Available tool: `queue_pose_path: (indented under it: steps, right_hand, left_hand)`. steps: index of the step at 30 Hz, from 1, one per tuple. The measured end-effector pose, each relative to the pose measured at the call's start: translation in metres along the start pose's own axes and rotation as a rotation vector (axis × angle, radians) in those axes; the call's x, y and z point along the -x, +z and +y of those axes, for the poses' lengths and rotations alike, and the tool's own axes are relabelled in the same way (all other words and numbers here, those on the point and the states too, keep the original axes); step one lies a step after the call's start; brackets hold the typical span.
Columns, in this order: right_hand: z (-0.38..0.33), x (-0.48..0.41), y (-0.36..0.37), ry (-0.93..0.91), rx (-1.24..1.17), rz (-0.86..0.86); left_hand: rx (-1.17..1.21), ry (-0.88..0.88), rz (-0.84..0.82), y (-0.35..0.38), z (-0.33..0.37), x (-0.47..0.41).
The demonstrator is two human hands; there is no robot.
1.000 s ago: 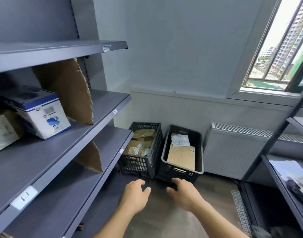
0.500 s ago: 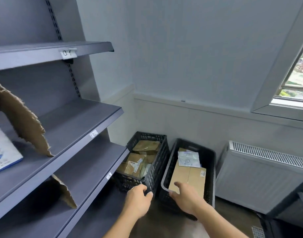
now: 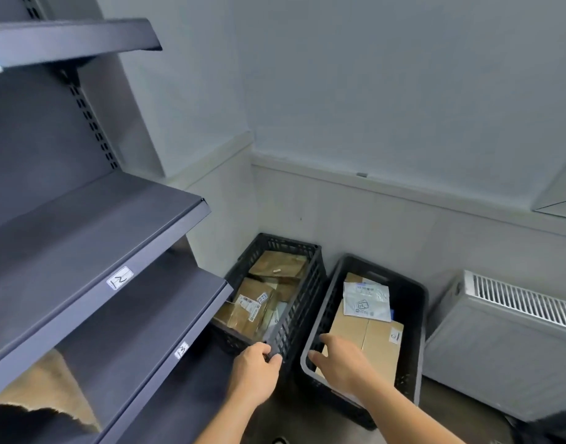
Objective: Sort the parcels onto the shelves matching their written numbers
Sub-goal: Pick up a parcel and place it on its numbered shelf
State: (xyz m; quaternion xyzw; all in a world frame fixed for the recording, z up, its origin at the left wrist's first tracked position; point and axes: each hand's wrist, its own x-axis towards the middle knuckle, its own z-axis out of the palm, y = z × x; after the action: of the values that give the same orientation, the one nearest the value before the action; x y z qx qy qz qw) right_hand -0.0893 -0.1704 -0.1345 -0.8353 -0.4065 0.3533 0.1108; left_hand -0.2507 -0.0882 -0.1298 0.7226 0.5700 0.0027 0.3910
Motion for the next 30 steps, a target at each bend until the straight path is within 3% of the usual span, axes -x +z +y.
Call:
queue_pose_path:
  steps: [10,17,30]
  right_hand:
    - [-0.037,-0.123,-0.032,-0.001,0.053,-0.044]
    - [-0.043,-0.199,-0.010,-0.059,0.072,-0.196]
    - [-0.036,-0.380,0.044,-0.204,0.142,-0.420]
  left_hand:
    - [0.053,-0.092,-0.035,-0.001,0.017,-0.118]
    - [0.072,-0.242,-0.048,0.015,0.011,-0.159]
    - [0.361,-0.629,0.174,0.078,-0.018,-0.284]
